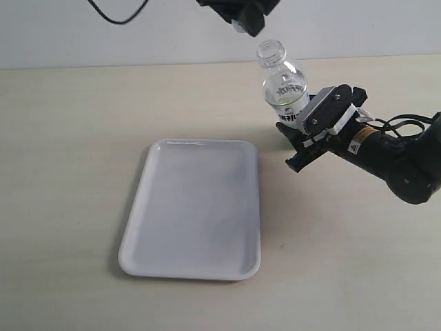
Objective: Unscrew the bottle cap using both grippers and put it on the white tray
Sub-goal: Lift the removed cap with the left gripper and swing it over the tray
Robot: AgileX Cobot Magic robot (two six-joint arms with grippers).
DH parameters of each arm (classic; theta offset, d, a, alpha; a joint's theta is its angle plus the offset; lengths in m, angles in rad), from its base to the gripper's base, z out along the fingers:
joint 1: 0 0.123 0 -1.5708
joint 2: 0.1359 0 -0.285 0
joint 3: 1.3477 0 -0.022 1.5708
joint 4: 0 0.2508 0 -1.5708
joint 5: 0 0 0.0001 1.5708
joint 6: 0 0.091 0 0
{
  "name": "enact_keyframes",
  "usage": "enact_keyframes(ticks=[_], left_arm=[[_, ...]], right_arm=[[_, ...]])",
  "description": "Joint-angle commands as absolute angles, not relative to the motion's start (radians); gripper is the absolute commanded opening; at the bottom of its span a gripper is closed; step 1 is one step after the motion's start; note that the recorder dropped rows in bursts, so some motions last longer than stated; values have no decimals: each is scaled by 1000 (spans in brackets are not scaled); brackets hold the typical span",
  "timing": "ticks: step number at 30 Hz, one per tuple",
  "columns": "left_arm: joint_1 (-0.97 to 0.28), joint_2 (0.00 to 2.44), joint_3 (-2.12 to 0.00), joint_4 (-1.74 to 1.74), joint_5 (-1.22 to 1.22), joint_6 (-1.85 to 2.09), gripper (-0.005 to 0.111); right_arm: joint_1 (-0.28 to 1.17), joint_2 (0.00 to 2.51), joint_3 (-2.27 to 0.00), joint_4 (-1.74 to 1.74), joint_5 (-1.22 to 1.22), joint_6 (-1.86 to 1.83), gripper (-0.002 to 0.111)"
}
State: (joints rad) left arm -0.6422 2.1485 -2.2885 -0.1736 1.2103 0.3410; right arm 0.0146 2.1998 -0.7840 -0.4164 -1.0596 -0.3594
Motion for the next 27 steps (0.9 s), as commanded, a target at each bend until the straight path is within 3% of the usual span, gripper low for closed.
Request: enact_keyframes(ticks=[1,7,12,20,27], left_arm=[[-600,2063,-2287,-139,1221,416,0],[-597,1978,-2157,-169,1221,572,0],[-597,1912,-1930,-177,1204,614,0],[-597,1787,-1440,-276,745,789,0],[-597,1790,-1234,-366,656,1018,0]], right_arm=[[12,2199,-786,-417,-1045,-299,0],[12,2182,-786,-401,-1049,-218,0],[12,2154,-786,-430,-1049,-98,0],[12,2138,-786,-490,-1049,-48,0],[12,2140,-786,-494,-1044,-48,0]])
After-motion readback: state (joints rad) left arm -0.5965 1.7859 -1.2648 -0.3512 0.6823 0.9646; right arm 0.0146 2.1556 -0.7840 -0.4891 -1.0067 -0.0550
